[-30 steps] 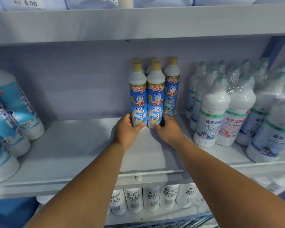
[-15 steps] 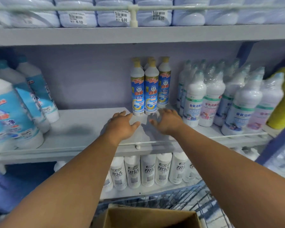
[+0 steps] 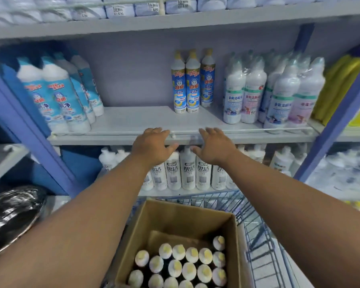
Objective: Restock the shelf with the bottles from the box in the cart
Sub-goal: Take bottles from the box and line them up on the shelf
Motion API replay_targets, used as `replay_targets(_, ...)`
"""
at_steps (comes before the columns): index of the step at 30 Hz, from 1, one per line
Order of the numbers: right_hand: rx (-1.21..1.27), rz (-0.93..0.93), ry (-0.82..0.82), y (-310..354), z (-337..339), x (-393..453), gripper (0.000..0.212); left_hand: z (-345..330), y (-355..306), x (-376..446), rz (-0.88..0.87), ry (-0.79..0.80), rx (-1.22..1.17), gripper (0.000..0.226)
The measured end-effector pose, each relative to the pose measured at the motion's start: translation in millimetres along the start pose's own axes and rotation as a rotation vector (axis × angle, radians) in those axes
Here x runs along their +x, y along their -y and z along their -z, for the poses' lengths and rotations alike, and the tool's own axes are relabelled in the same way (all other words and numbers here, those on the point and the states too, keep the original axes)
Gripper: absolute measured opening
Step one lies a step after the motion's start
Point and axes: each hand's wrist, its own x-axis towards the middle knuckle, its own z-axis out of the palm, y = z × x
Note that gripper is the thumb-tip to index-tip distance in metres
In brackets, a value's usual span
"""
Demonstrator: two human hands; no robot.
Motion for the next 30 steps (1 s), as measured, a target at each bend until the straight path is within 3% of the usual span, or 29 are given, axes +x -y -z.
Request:
replay_targets(3,0.051,0.019,0.039,1.9,-16.2,-39.8,0.078,-9.7,-14.7,-41.5,0.0,-0.002,0.021,0.062)
replay_targets(11,-0.004,0.033,0.229,5.7,-89.2,-110.6,0.077,-55.5,-13.0,-101.2,0.037,0.176,0.025,0.069)
replay_targets(30,0.107,-0.213,0.488,53.2,-224.1,-123.0,0.075,-192.8,87.5,-124.0,-0.053,0.498,-0.027,0.069)
